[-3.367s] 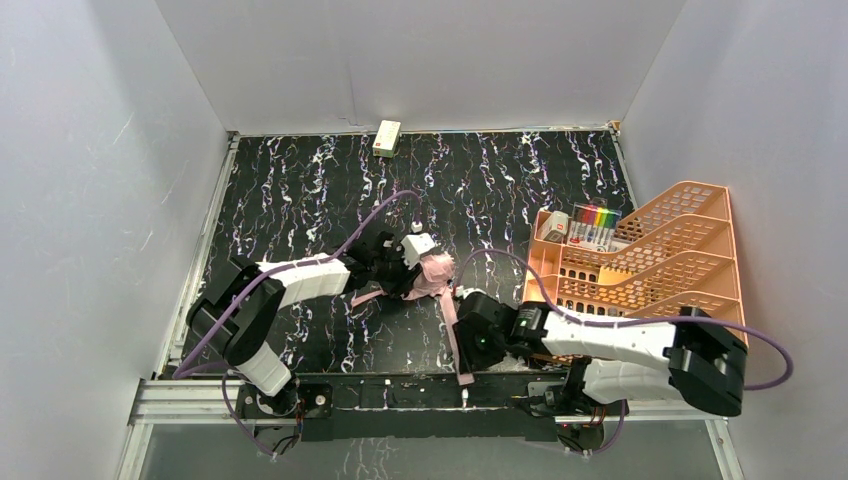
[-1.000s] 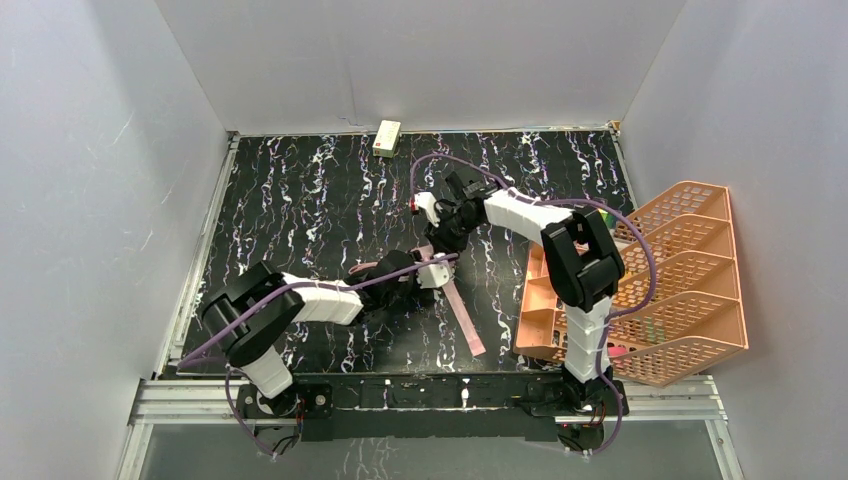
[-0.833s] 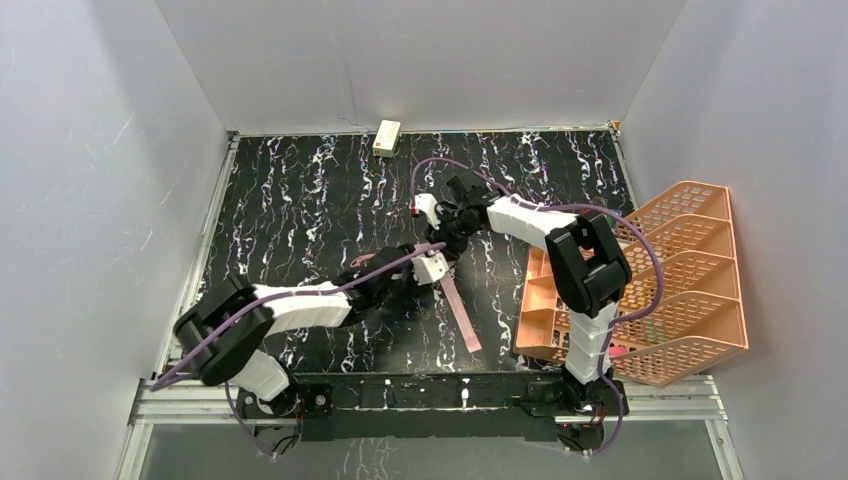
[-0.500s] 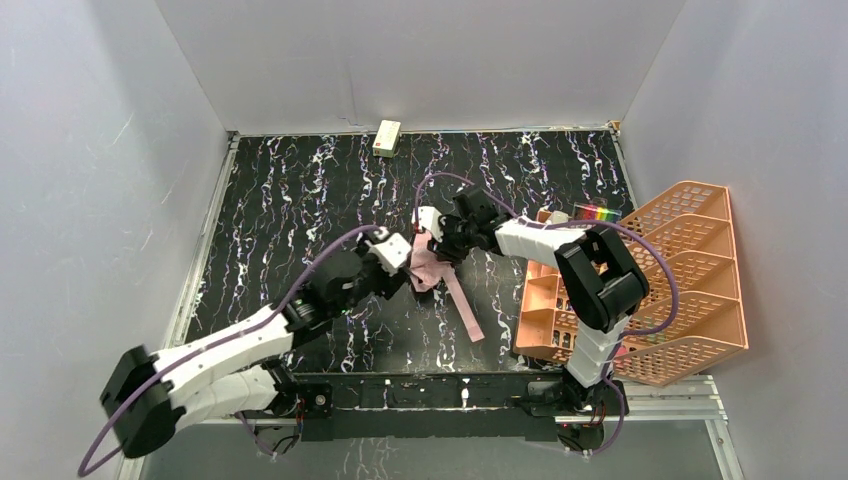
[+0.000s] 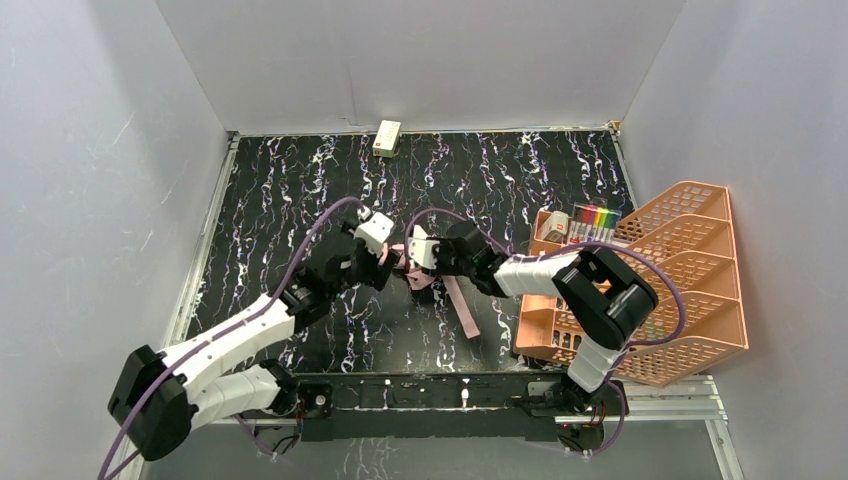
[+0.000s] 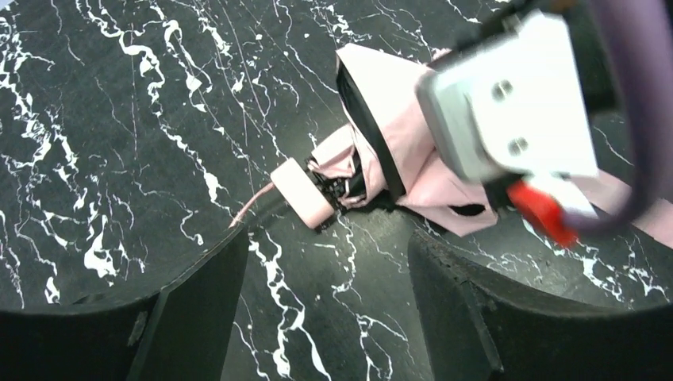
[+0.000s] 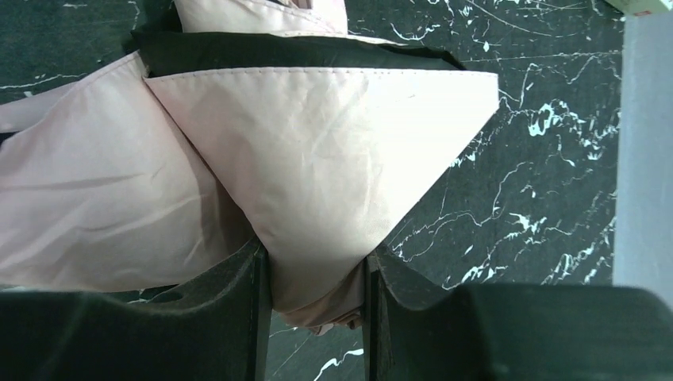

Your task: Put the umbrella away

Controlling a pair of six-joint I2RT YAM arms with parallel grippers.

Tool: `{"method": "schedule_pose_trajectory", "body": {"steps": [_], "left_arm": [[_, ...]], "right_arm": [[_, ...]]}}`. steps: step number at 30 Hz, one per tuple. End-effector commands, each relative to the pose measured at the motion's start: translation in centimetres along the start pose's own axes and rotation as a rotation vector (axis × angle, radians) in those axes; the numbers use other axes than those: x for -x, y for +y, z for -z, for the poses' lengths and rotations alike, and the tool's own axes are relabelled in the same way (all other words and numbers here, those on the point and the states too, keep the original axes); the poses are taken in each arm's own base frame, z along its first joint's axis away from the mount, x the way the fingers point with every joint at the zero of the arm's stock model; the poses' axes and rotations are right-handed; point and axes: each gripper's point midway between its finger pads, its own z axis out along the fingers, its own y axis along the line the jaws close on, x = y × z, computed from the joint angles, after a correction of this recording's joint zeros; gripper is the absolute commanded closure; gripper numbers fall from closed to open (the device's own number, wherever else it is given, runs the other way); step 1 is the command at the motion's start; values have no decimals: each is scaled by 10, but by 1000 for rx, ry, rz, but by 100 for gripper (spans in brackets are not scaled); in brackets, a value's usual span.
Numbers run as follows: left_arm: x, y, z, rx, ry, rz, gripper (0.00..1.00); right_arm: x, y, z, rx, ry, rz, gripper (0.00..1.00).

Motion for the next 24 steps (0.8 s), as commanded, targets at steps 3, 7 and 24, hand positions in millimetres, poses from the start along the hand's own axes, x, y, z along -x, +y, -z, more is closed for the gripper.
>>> {"method": "schedule_pose_trajectory", "body": {"steps": [3, 7, 24], "left_arm": [[43, -7, -21, -175, -94, -28, 16], [41, -23, -34, -306, -68, -86, 8], [3, -44, -87, -675, 109, -61, 2]], "right_arm": [[-56, 59, 13, 68, 204, 86, 81], [-53, 63, 15, 15, 194, 132, 81], [-41, 68, 16, -45, 160, 204, 82]]}}
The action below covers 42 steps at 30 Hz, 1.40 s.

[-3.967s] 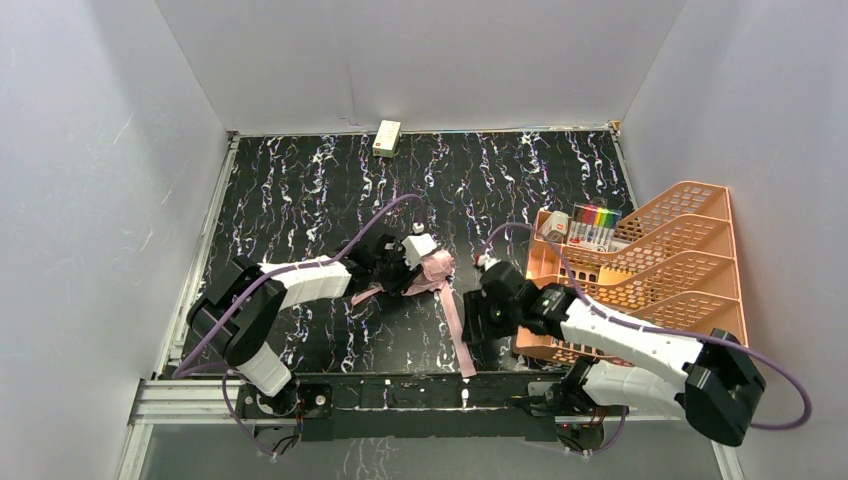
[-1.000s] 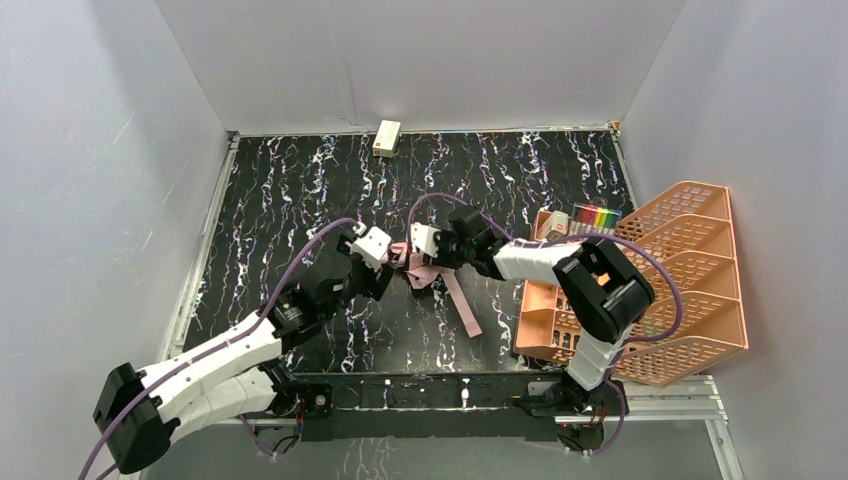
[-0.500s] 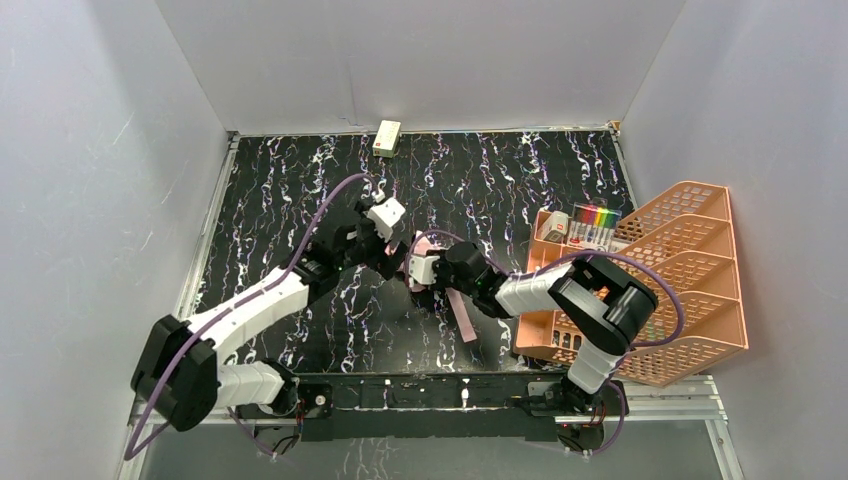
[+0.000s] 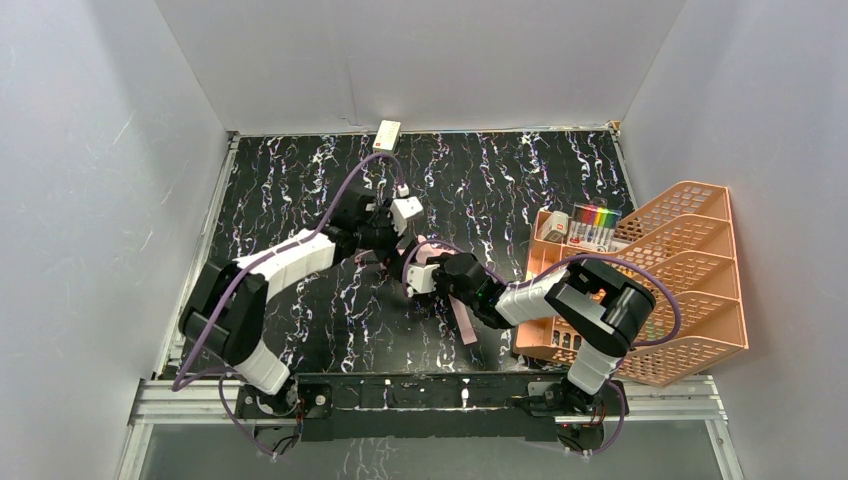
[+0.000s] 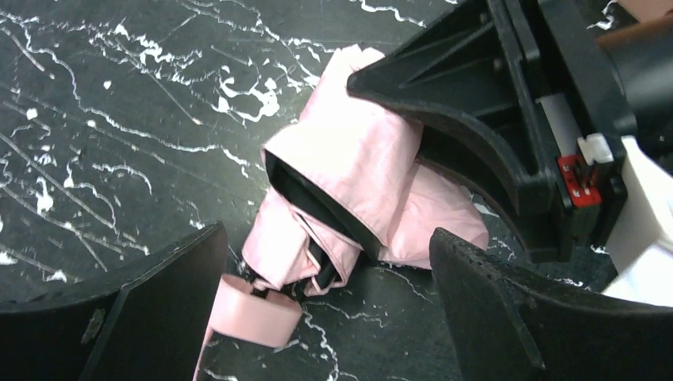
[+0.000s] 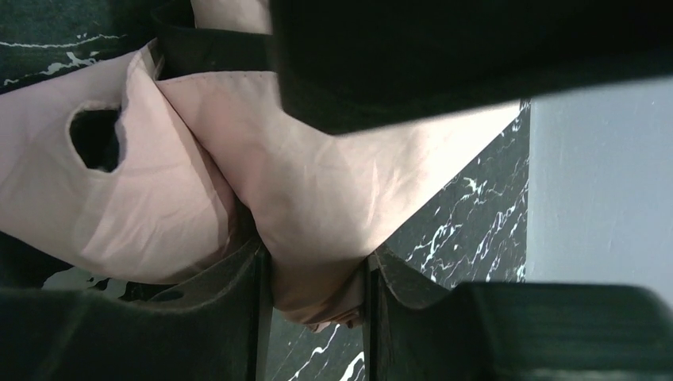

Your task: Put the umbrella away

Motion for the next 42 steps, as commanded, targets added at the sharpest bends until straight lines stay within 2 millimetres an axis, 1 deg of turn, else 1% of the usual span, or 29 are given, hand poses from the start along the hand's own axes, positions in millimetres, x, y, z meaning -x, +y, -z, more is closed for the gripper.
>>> {"method": "schedule_pose_trajectory", "body": {"steps": [1, 4, 6, 9, 12, 15, 19, 22, 25, 28, 31, 33, 38, 42], "left_arm": [[19, -5, -2, -172, -33, 13, 2], [20, -6, -7, -271, -7, 53, 4], [15, -11, -9, -341, 32, 96, 6], [15, -16, -10, -399, 41, 134, 7], [8, -19, -12, -421, 57, 147, 6], [0, -15, -18, -411, 83, 157, 7], [-5, -10, -29, -414, 101, 174, 7], [-18, -5, -37, -396, 138, 173, 7], [-37, -2, -43, -363, 190, 162, 9], [-56, 2, -45, -323, 243, 145, 9], [-68, 4, -46, -293, 271, 124, 11], [-74, 4, -47, -273, 285, 112, 17], [-94, 3, -46, -222, 363, 83, 42], [-105, 1, -42, -197, 400, 78, 62]], "right_arm": [[-33, 55, 10, 189, 107, 59, 82], [-33, 57, 11, 194, 107, 60, 82], [-34, 56, 11, 193, 108, 60, 82], [-35, 56, 13, 192, 111, 59, 82], [-34, 54, 13, 189, 109, 62, 82], [-32, 54, 13, 194, 105, 58, 82], [-32, 57, 13, 204, 108, 55, 82], [-33, 57, 13, 205, 110, 53, 82], [-32, 56, 14, 204, 109, 52, 82], [-31, 55, 14, 202, 109, 50, 82], [-31, 55, 13, 202, 110, 49, 83], [-28, 53, 12, 198, 104, 44, 83], [-23, 47, 13, 179, 88, 23, 83], [-19, 43, 13, 167, 76, 13, 83]]}}
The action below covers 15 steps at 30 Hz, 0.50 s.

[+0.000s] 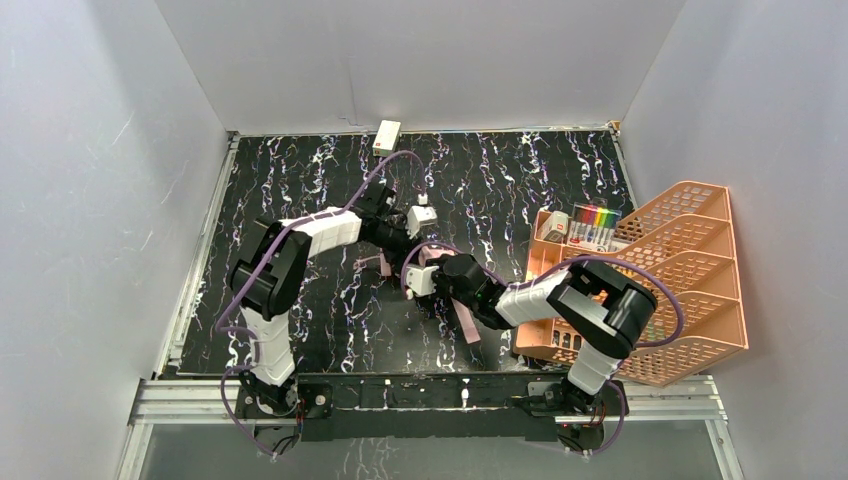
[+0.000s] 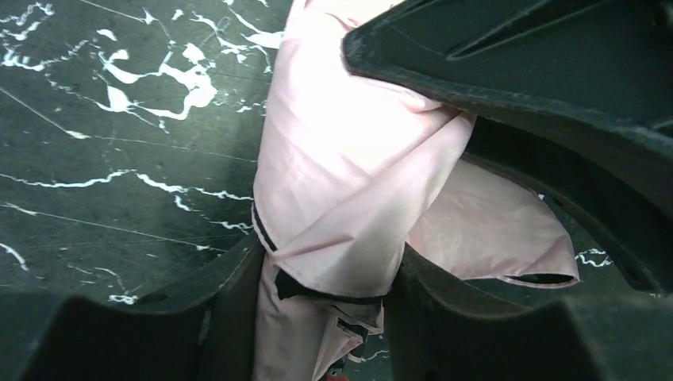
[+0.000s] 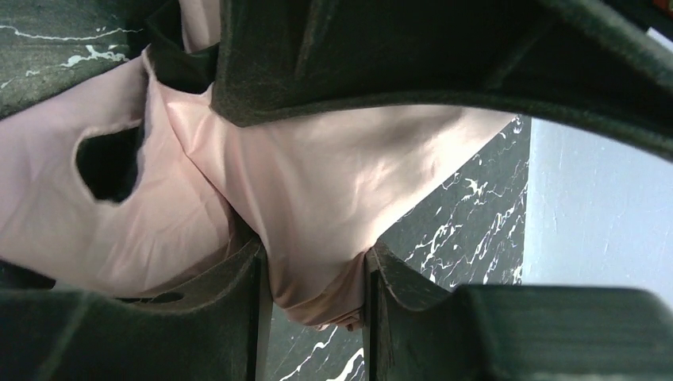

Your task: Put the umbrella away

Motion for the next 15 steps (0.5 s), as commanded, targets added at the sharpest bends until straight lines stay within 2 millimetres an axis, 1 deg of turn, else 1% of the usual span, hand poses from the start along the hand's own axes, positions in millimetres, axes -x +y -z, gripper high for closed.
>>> {"method": "schedule_pose_trajectory", "body": {"steps": [1, 3, 4, 5, 6, 8, 11, 13, 15], "left_arm": [[-61, 0, -2, 78, 202, 61, 68], [-63, 0, -2, 86, 211, 66, 81], [-64, 0, -2, 90, 214, 75, 88], [-64, 0, -2, 94, 216, 81, 93], [-65, 0, -2, 98, 219, 87, 96], [-67, -1, -1, 105, 226, 89, 97], [-68, -3, -1, 111, 225, 94, 98], [-68, -3, -1, 117, 224, 100, 98], [-68, -4, -1, 118, 225, 101, 99]], "right_arm": [[-18, 39, 10, 152, 62, -1, 82], [-12, 32, 11, 132, 44, -12, 82], [-8, 27, 12, 122, 34, -17, 80], [-5, 22, 13, 110, 26, -26, 76], [0, 17, 15, 99, 18, -40, 71], [13, 2, 23, 77, -13, -109, 60], [22, -14, 39, 46, -1, -266, 42], [23, -18, 50, 46, 37, -409, 36], [26, -17, 63, 56, 61, -553, 31]]}}
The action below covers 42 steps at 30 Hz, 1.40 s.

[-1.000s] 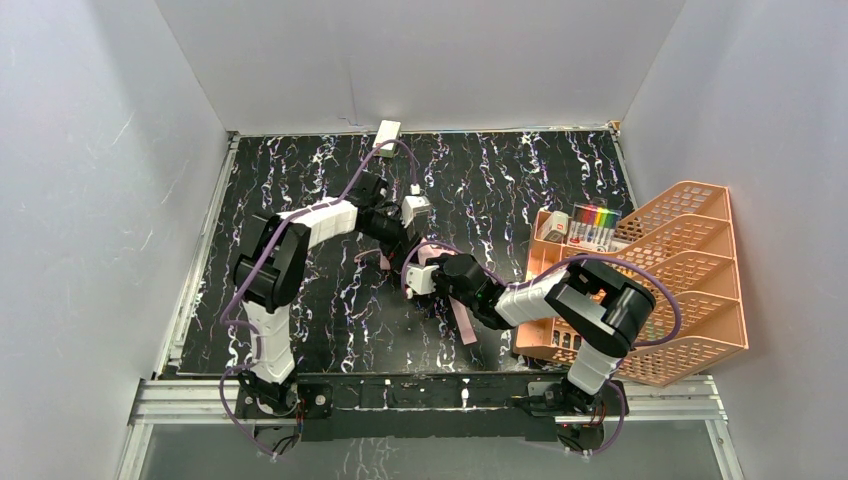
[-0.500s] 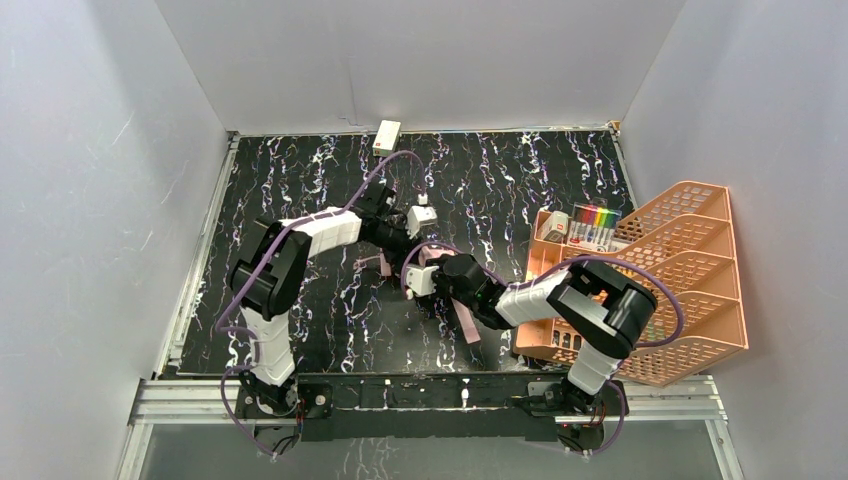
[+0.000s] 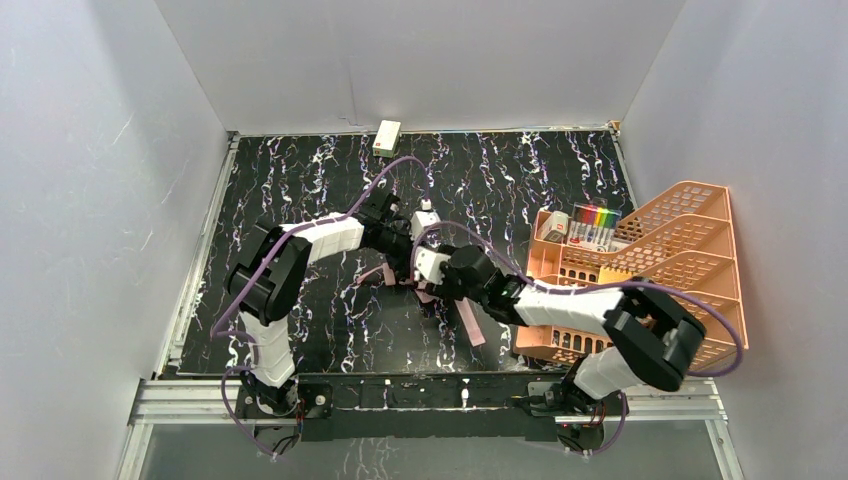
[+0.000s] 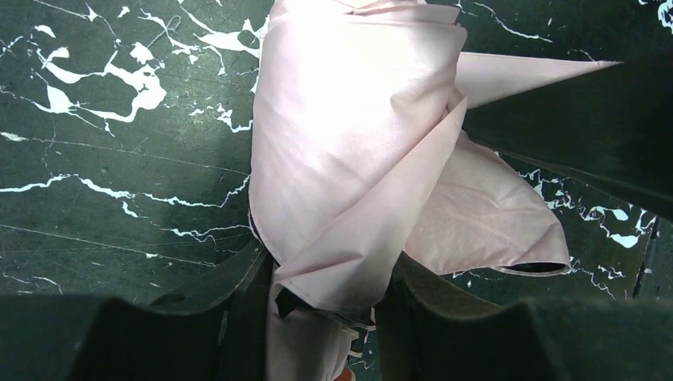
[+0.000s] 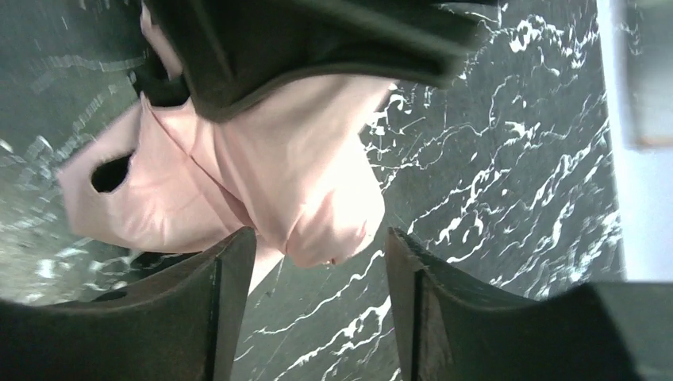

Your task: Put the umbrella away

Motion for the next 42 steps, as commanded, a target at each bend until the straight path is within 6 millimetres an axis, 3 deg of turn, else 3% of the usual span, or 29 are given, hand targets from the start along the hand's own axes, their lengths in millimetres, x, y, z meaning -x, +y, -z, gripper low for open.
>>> {"method": "schedule_pose_trajectory", "body": {"steps": [1, 6, 13, 18, 31, 37, 42], "left_arm": [[-66, 19, 2, 136, 216, 94, 99], [-67, 20, 3, 154, 218, 111, 99], [-67, 16, 2, 154, 212, 163, 99], [-76, 10, -1, 149, 233, 207, 100], [-79, 7, -4, 164, 248, 243, 100], [-79, 9, -3, 182, 244, 261, 100], [-78, 11, -1, 197, 241, 256, 100]], "right_arm": [[18, -3, 31, 1, 23, -400, 28], [7, 16, 60, 1, 103, -768, 19], [-38, 59, 83, -25, 455, -1084, 22], [-52, 81, 86, -45, 553, -1221, 28], [-78, 106, 90, -21, 778, -1136, 33], [-90, 123, 91, 30, 823, -1118, 54], [-104, 134, 93, 37, 884, -1115, 66]]}}
